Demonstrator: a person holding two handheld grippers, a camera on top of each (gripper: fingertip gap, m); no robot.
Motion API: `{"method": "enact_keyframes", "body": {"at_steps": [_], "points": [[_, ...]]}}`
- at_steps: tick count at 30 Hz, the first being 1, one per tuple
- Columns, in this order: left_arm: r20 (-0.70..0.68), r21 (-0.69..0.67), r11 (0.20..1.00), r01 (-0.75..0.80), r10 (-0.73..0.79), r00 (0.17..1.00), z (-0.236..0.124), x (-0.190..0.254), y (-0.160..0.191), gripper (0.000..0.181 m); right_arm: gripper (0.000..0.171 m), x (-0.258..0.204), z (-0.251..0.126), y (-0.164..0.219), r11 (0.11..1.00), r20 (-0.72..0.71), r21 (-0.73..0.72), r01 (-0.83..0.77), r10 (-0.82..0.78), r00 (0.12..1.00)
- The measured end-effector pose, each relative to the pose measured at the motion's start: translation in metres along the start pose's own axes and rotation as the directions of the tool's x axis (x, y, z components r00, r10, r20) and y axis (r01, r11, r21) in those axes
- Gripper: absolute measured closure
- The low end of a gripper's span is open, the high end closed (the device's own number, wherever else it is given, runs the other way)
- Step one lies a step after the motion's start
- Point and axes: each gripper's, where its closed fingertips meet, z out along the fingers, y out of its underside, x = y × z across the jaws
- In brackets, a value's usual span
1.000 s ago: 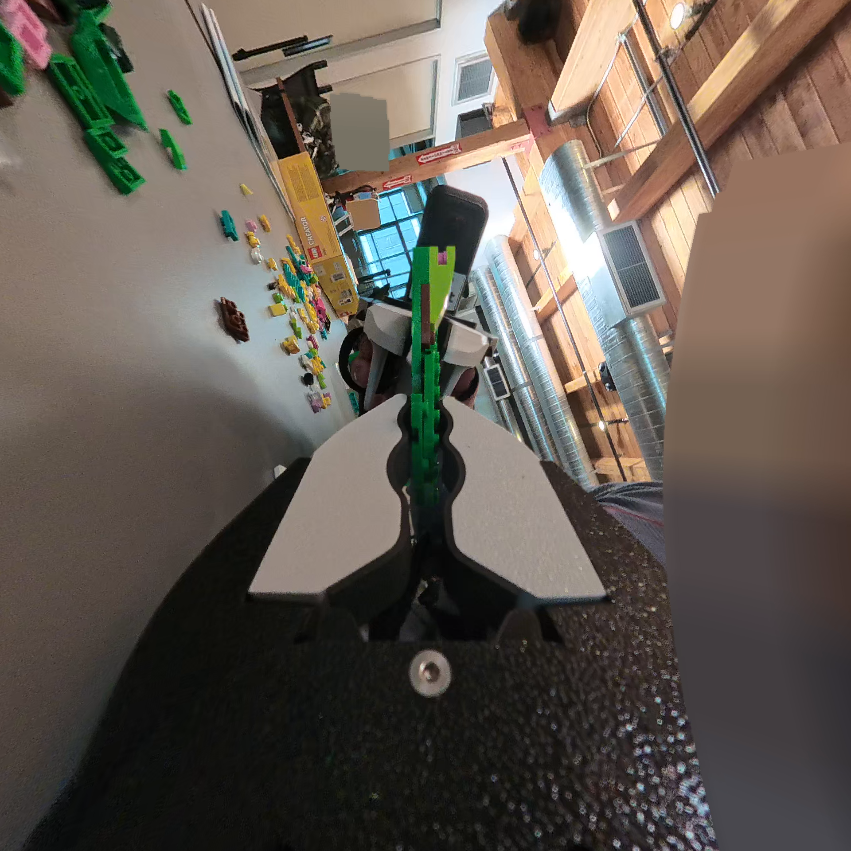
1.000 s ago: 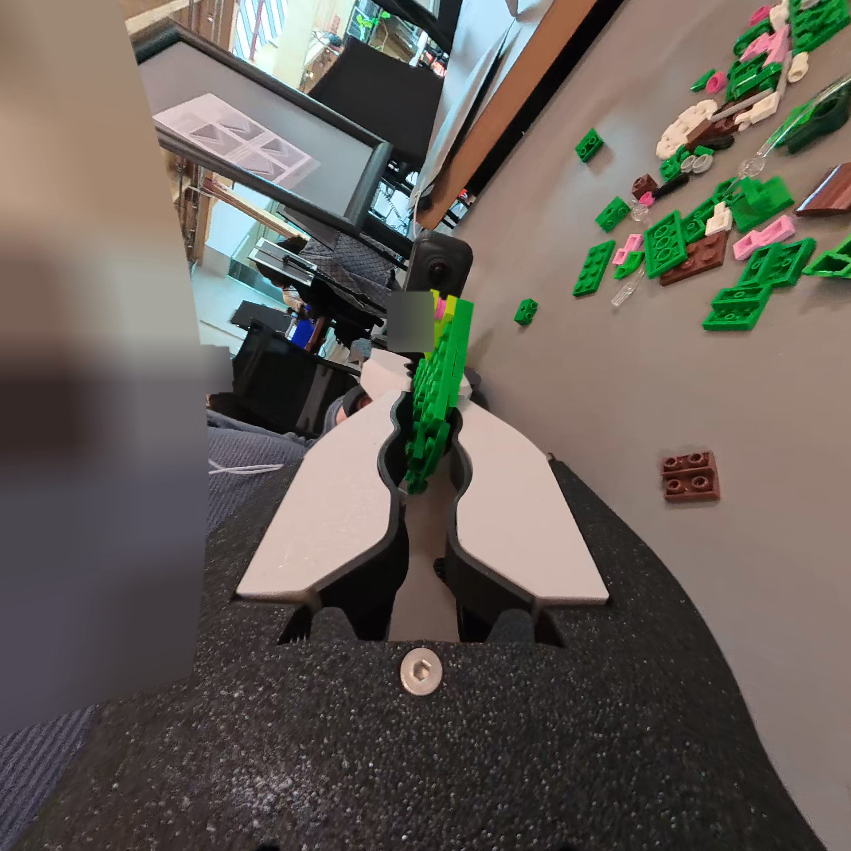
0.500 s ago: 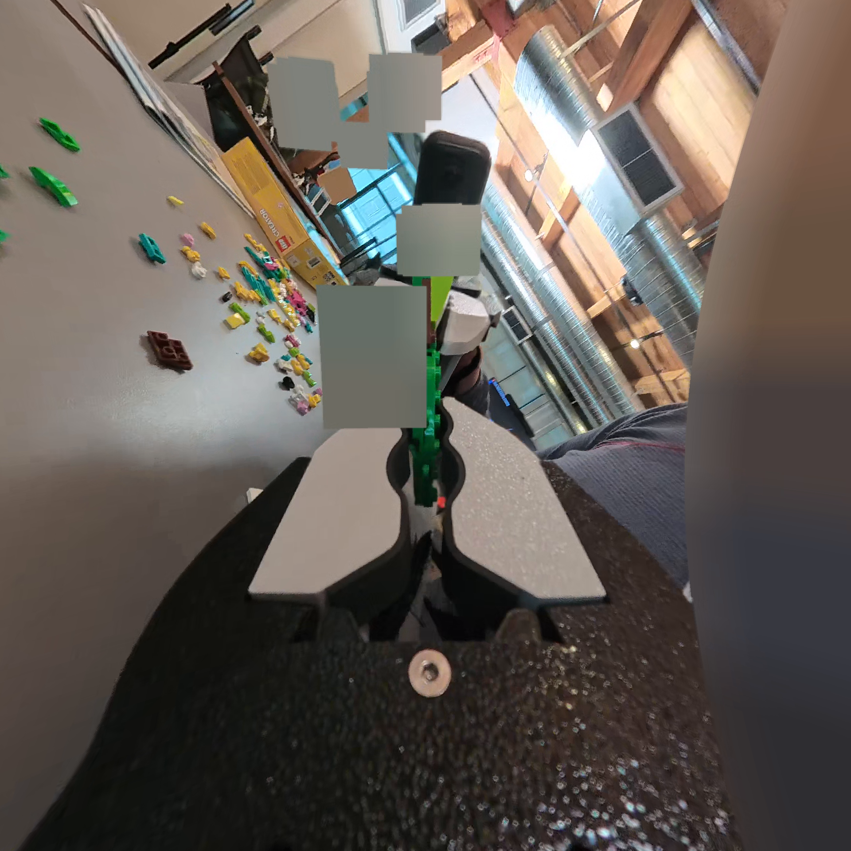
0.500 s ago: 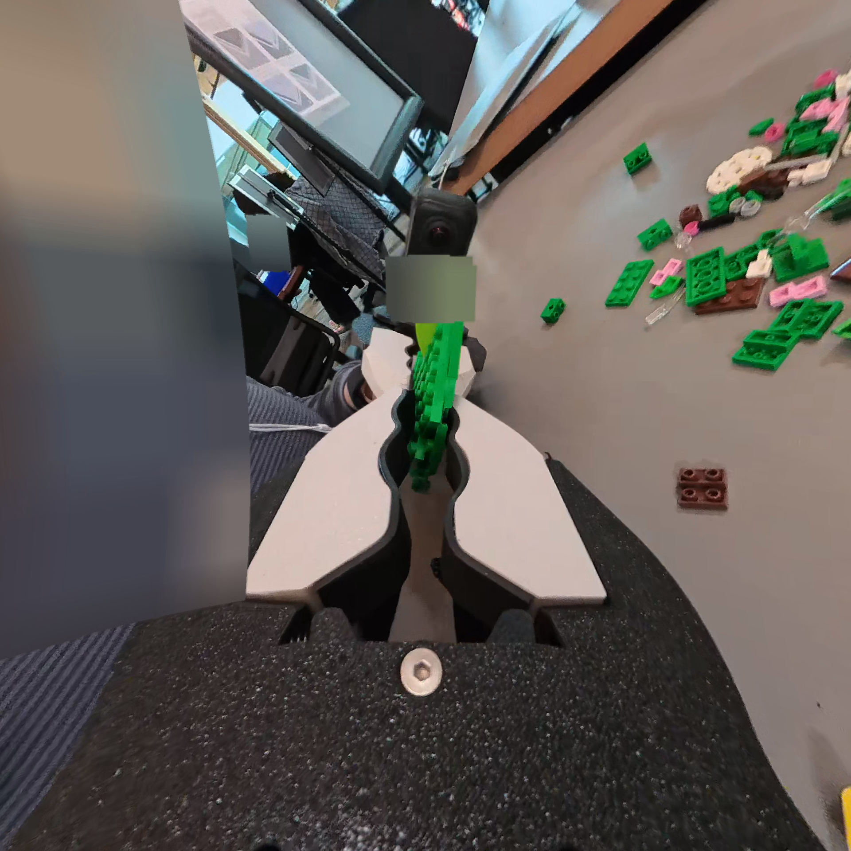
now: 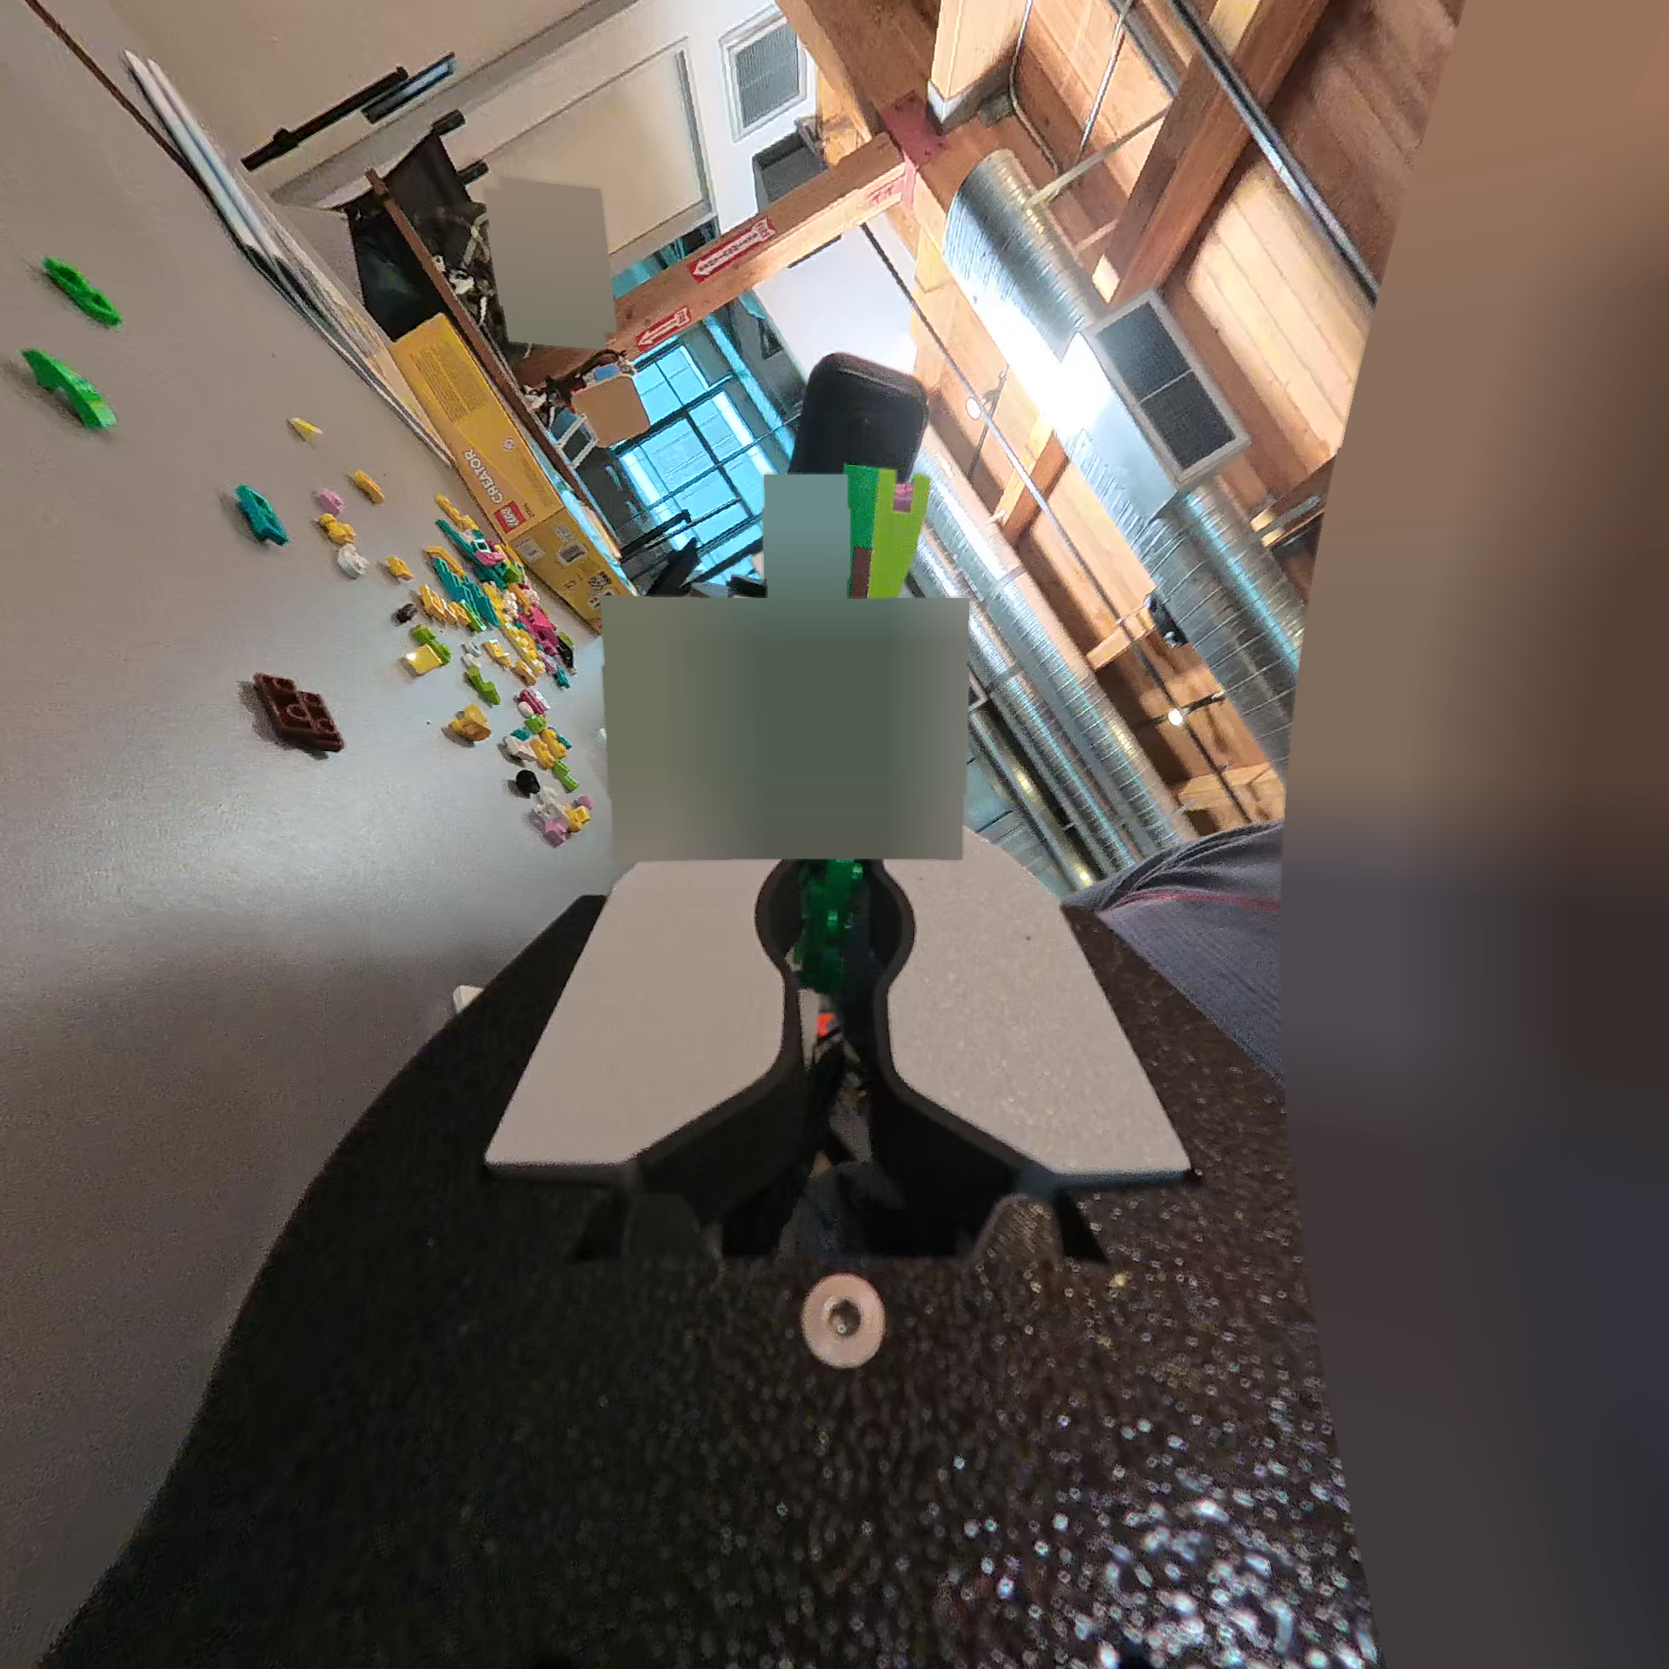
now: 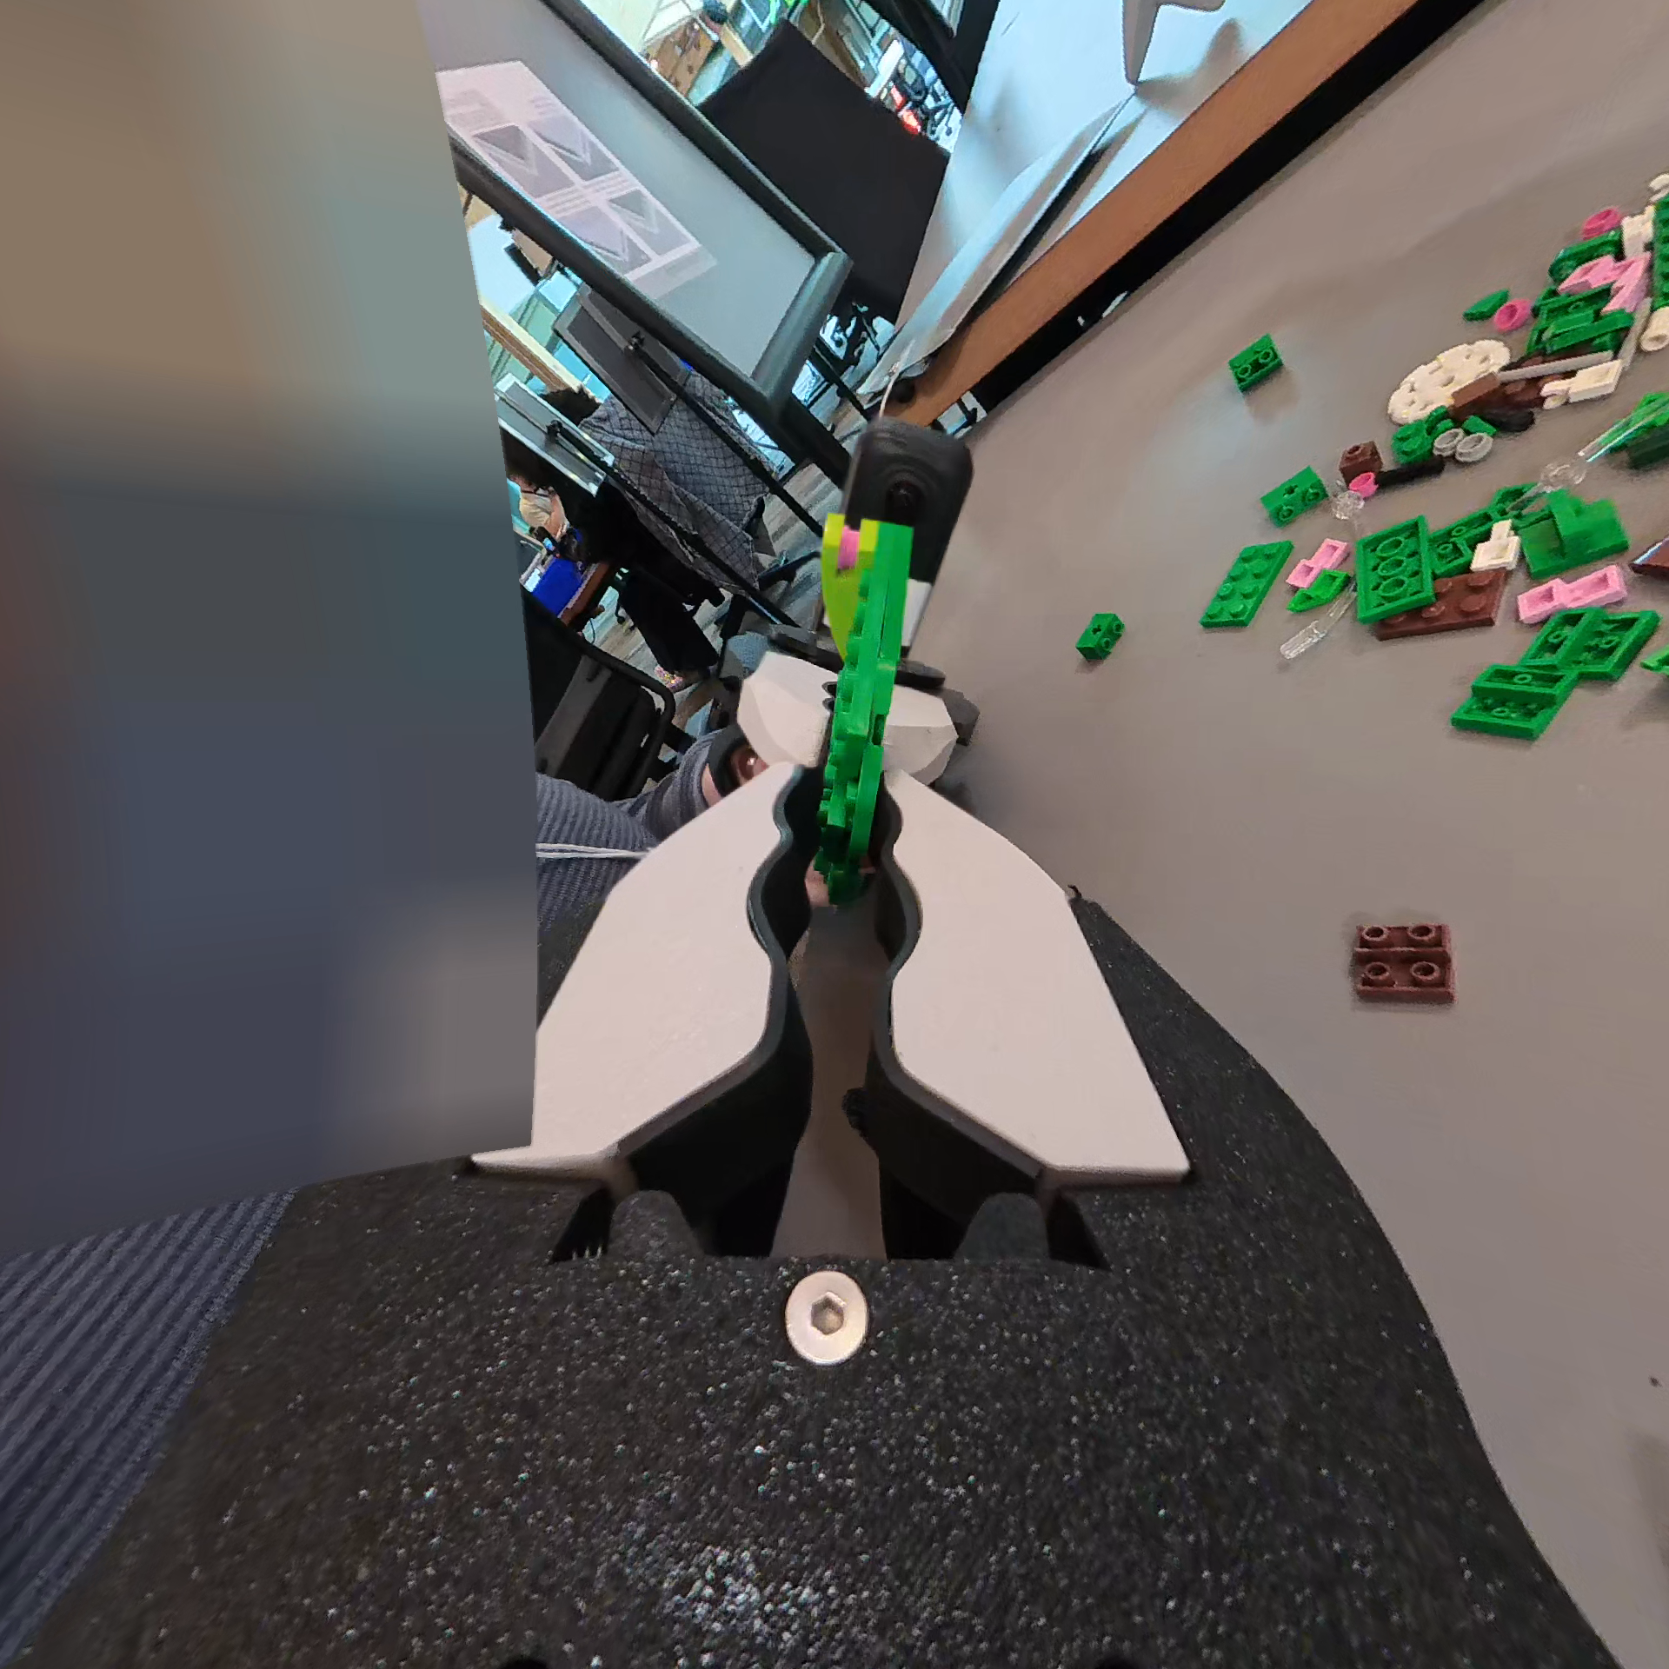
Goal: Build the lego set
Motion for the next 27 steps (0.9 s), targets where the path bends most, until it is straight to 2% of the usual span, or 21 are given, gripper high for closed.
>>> {"method": "enact_keyframes", "body": {"at_steps": [5, 9, 13, 15, 21, 27], "points": [[0.001, -0.042, 0.994, -0.1, 0.1, 0.995, 0.002, 0.005, 0.005, 0.173, 0.163, -0.005, -0.003, 0.003, 1.0, 0.008, -0.021, 0.004, -0.004, 1.0], [-0.044, -0.043, 0.989, -0.145, 0.143, 0.989, 0.003, 0.014, 0.005, 0.173, 0.162, -0.014, -0.003, 0.0, 0.997, 0.016, -0.028, 0.072, -0.072, 0.997], [-0.076, -0.075, 0.984, -0.163, 0.158, 0.985, 0.005, 0.019, 0.011, 0.173, 0.155, -0.019, -0.001, -0.005, 0.995, 0.022, -0.009, 0.096, -0.096, 0.995], [-0.063, -0.085, 0.977, -0.195, 0.191, 0.98, 0.007, 0.018, 0.014, 0.173, 0.16, -0.021, 0.0, -0.006, 0.995, 0.032, -0.006, 0.099, -0.099, 0.995], [-0.016, -0.11, 0.949, -0.295, 0.295, 0.955, 0.007, 0.016, 0.015, 0.173, 0.163, -0.019, 0.0, -0.003, 0.993, 0.003, -0.022, 0.112, -0.112, 0.994], [-0.069, -0.075, 0.955, -0.286, 0.281, 0.957, 0.004, 0.023, 0.011, 0.173, 0.16, -0.024, 0.002, -0.007, 0.981, -0.021, 0.005, 0.193, -0.193, 0.981]]}}
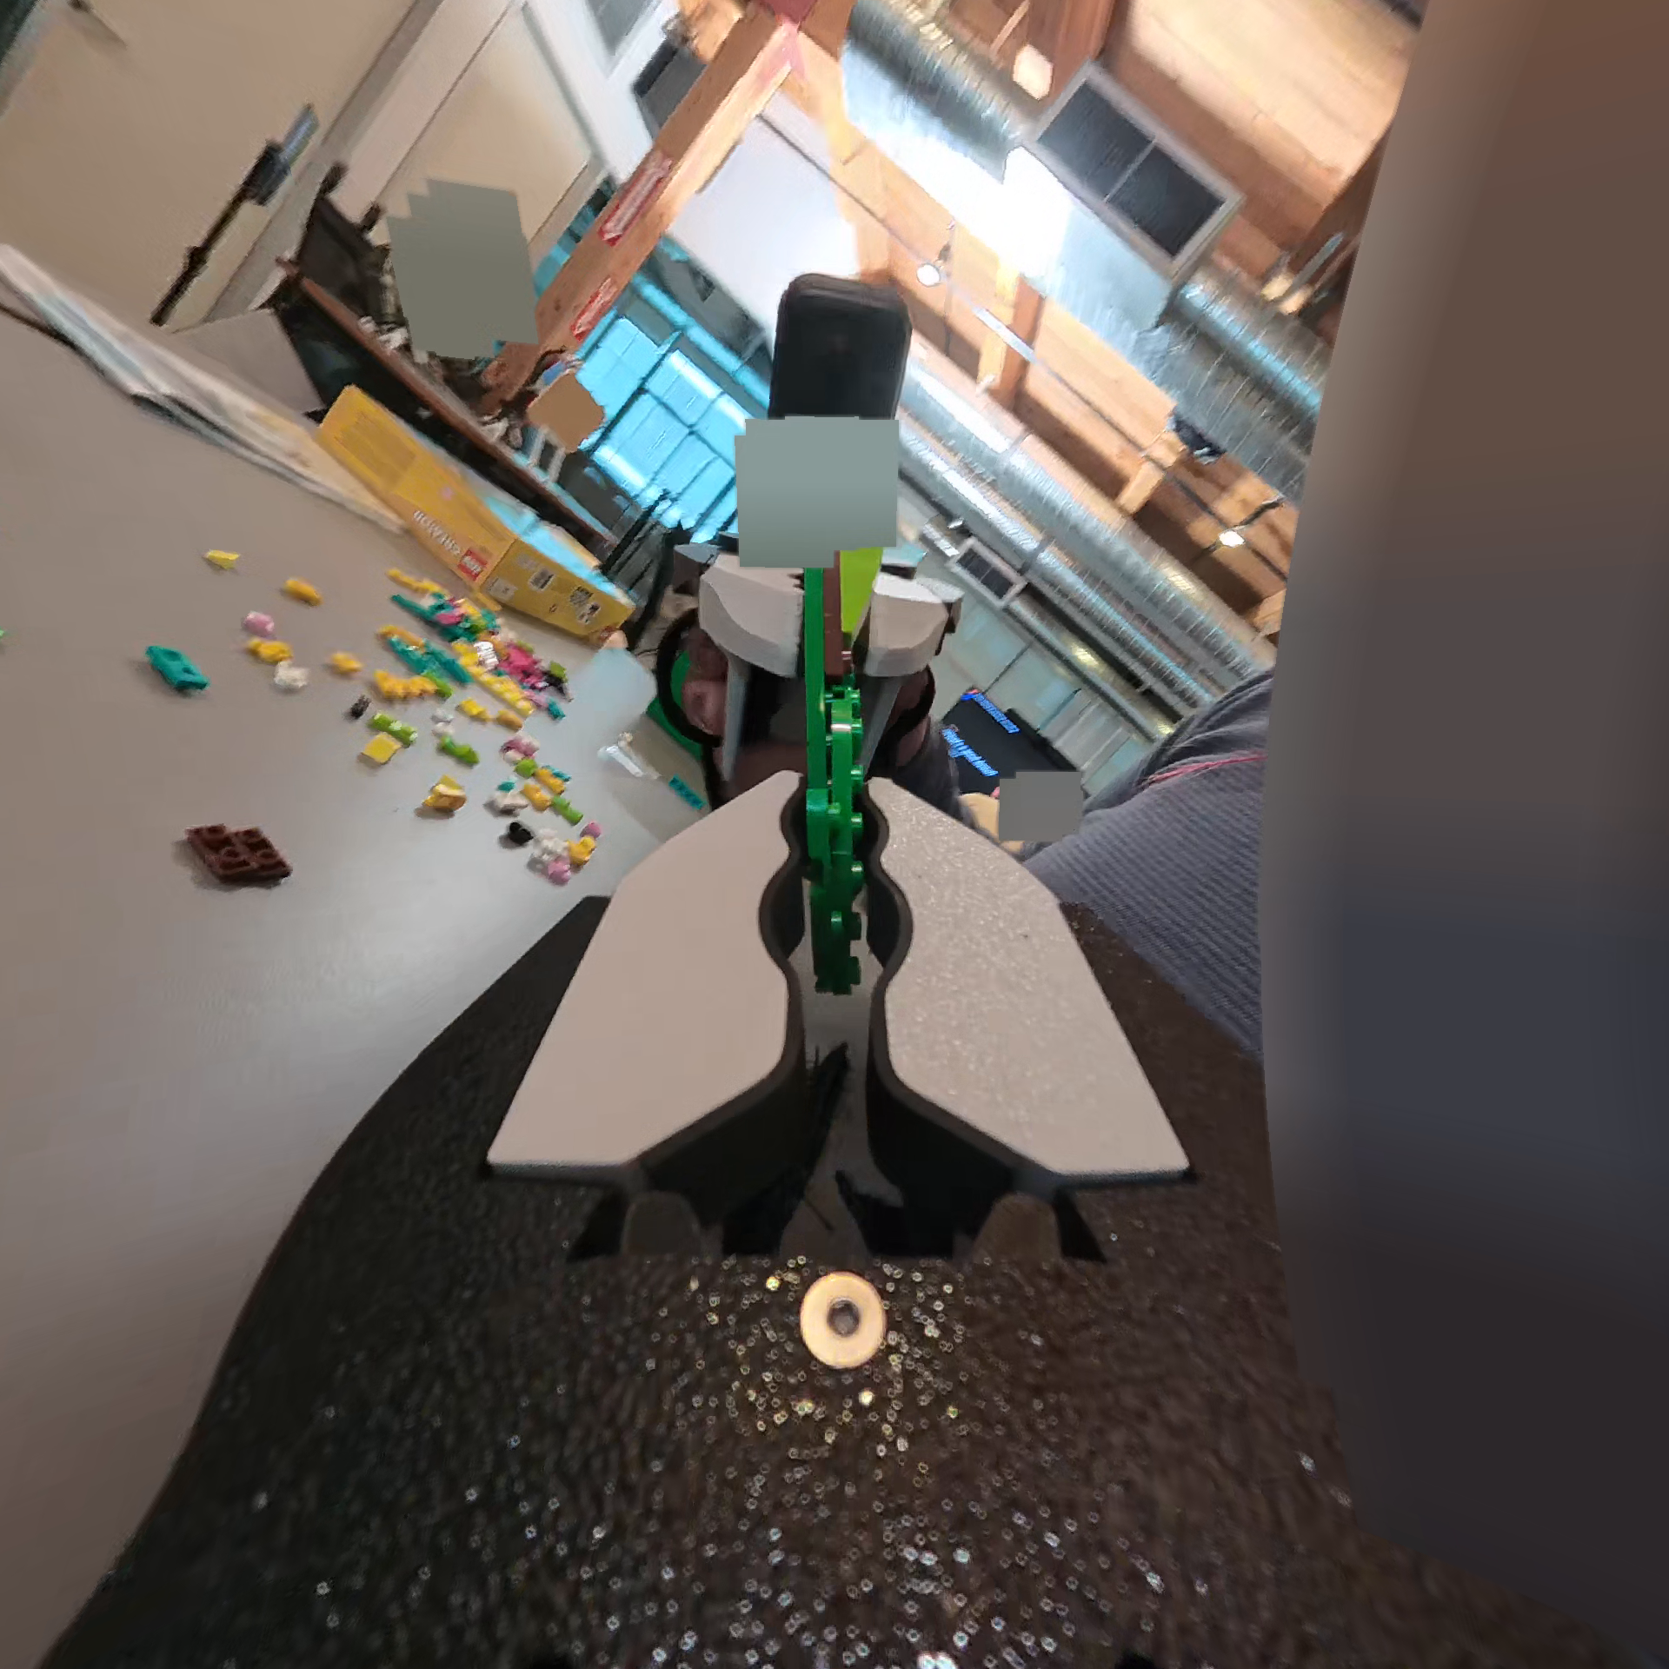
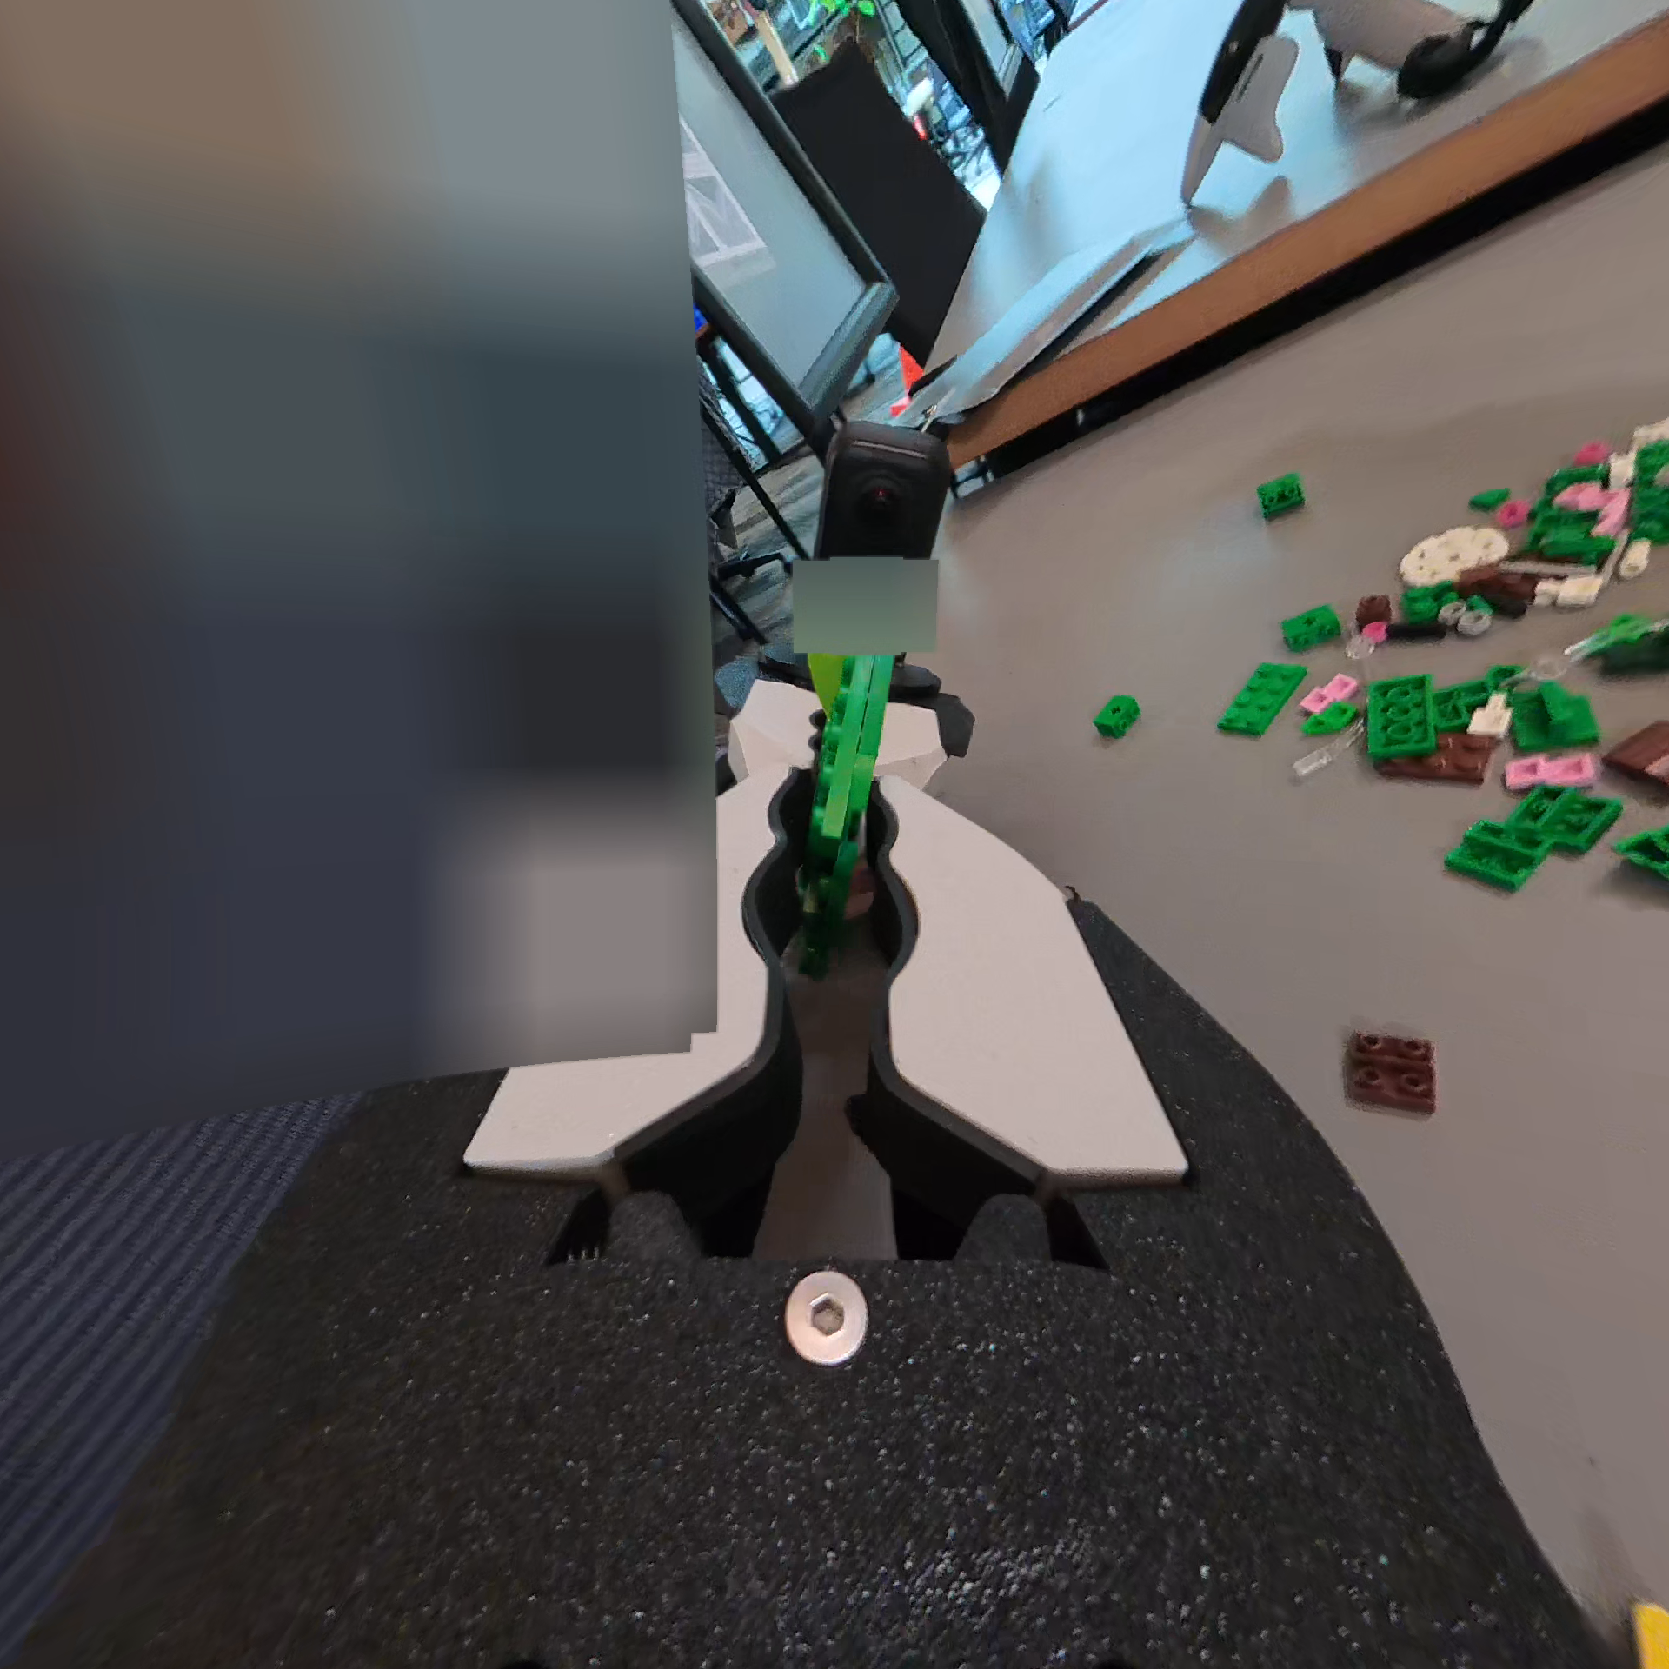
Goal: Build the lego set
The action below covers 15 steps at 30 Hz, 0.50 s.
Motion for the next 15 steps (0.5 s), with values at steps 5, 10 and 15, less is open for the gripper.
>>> {"method": "enact_keyframes", "body": {"at_steps": [5, 10, 15], "points": [[-0.152, 0.12, 0.991, -0.051, 0.069, 0.986, -0.008, 0.021, -0.014, 0.173, 0.136, -0.013, -0.001, -0.003, 0.995, -0.03, -0.026, 0.101, -0.101, 0.994], [-0.203, 0.184, 0.976, -0.118, 0.156, 0.967, -0.013, 0.033, -0.019, 0.173, 0.147, -0.032, 0.005, -0.009, 0.985, -0.016, -0.033, 0.168, -0.169, 0.985], [-0.189, 0.196, 0.967, -0.164, 0.201, 0.961, -0.012, 0.034, -0.019, 0.173, 0.152, -0.038, 0.006, -0.015, 0.979, -0.039, -0.033, 0.201, -0.202, 0.979]]}}
